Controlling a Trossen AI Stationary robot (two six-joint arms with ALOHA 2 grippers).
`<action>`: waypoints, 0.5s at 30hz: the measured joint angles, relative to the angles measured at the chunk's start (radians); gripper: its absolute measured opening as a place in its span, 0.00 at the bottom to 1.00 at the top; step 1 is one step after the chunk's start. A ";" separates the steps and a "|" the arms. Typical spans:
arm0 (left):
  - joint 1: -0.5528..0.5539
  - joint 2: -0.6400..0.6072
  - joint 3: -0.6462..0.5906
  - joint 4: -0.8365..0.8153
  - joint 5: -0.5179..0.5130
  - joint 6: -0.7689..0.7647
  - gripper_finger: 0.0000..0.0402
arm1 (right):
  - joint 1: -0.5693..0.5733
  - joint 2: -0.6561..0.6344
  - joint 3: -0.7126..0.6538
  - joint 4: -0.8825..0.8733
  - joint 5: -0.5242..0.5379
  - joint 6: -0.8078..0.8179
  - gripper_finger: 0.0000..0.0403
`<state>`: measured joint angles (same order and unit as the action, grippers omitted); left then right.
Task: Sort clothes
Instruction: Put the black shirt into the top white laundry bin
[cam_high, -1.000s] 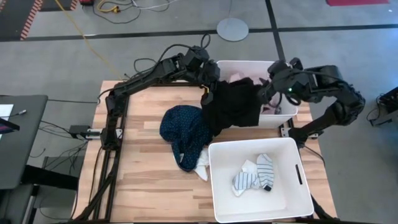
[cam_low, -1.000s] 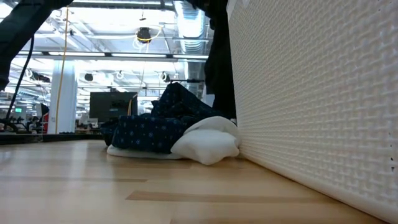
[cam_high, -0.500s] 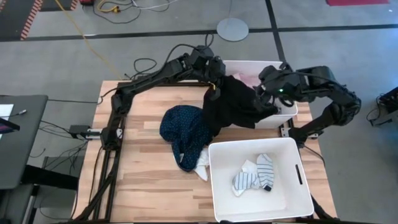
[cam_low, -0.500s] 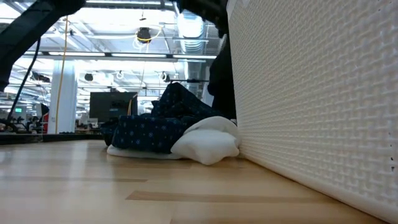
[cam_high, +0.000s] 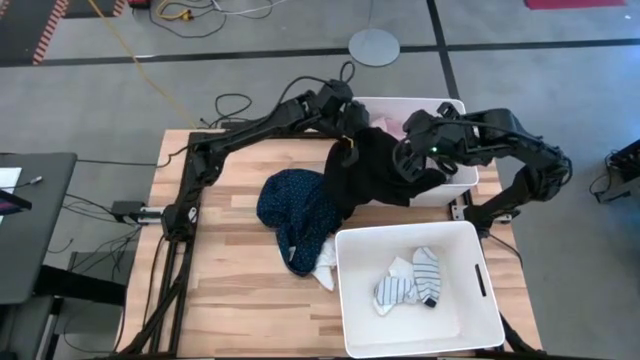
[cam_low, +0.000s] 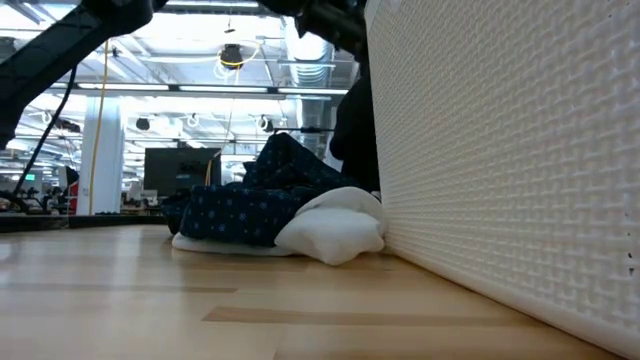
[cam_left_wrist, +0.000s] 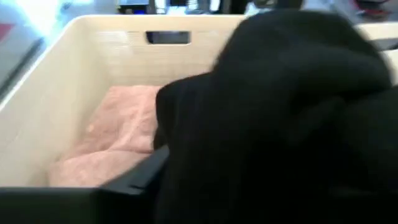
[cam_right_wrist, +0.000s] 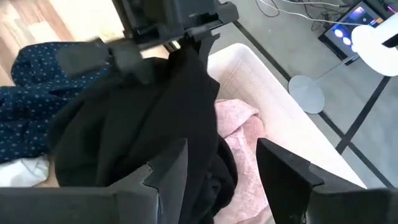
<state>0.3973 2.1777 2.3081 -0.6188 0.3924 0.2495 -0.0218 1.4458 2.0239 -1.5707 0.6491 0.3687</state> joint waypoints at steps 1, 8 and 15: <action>0.000 0.000 0.022 -0.025 0.025 -0.006 0.63 | 0.004 0.000 0.000 0.000 0.000 0.000 0.51; -0.004 -0.065 0.037 -0.075 0.115 -0.015 0.87 | 0.065 -0.003 0.000 0.000 -0.017 -0.048 0.51; -0.005 -0.068 0.036 -0.114 0.100 -0.009 0.84 | 0.082 0.016 0.000 0.008 -0.084 -0.063 0.51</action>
<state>0.3923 2.1098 2.3440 -0.7328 0.4927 0.2404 0.0599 1.4619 2.0235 -1.5625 0.5654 0.3053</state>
